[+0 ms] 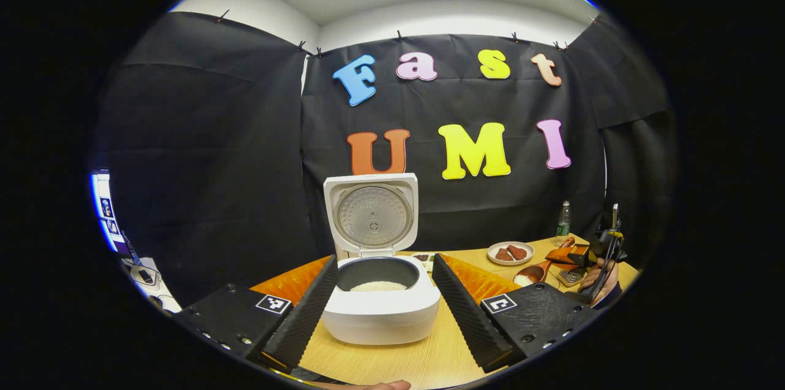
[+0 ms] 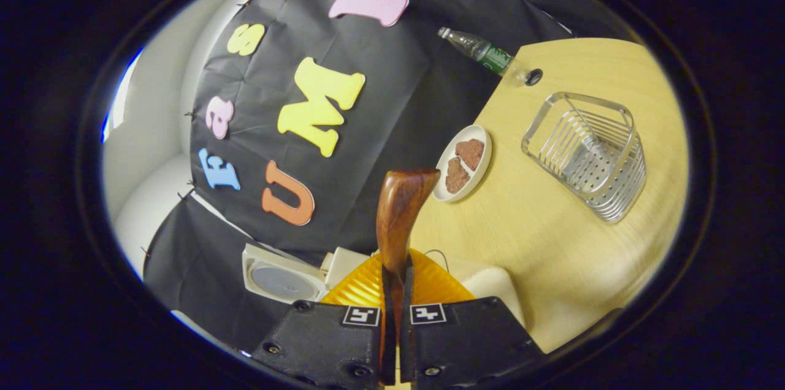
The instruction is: Close the left gripper, press the button to open the rice cooker; take a wooden spoon from the chopstick holder with the right hand, scoop a spoonful of rice and pour it into the rice cooker, then put the wooden spoon back into the chopstick holder.
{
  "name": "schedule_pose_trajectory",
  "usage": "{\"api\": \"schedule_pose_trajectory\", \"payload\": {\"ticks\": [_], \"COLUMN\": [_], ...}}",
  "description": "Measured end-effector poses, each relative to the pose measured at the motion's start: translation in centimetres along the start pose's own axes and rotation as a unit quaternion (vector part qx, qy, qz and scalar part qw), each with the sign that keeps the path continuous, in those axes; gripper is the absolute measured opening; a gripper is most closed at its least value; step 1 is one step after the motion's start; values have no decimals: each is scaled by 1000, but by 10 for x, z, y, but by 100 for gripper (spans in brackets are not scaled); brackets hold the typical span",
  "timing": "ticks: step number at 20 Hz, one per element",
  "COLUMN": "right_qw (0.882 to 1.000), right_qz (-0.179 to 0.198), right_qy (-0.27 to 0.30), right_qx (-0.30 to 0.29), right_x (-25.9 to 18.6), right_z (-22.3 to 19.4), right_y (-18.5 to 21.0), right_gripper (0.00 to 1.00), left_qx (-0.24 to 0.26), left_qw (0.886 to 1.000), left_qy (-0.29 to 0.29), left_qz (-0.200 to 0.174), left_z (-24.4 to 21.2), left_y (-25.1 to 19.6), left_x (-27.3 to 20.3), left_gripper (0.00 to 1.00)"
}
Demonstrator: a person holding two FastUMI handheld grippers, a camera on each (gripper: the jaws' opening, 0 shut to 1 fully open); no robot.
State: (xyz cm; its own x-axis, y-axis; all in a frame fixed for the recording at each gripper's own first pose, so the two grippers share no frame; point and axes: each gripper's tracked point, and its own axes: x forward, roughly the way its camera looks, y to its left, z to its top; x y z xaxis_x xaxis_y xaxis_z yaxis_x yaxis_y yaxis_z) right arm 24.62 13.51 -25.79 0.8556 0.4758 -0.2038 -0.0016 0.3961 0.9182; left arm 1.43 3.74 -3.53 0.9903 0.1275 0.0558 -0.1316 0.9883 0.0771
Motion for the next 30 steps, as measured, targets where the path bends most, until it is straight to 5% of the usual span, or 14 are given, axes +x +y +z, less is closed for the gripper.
{"api": "schedule_pose_trajectory", "payload": {"ticks": [6,10,19,23,30], "right_qw": [977,965,977,982,992], "right_qz": [34,42,52,65,63], "right_qy": [51,61,68,80,101], "right_qx": [203,253,198,158,44], "right_x": [10,12,29,45,98], "right_z": [10,2,-32,-54,-108], "right_y": [19,27,102,144,210], "right_gripper": [4,4,4,4,4], "left_qx": [-3,2,-37,-44,-26], "left_qw": [1000,1000,999,999,999], "left_qy": [7,1,5,5,17], "left_qz": [-2,0,-29,-14,-19], "left_z": [-6,-6,-10,-16,-23], "left_y": [3,12,32,54,53], "left_x": [-2,-10,-37,-44,-48], "left_gripper": [97,97,97,97,97]}}
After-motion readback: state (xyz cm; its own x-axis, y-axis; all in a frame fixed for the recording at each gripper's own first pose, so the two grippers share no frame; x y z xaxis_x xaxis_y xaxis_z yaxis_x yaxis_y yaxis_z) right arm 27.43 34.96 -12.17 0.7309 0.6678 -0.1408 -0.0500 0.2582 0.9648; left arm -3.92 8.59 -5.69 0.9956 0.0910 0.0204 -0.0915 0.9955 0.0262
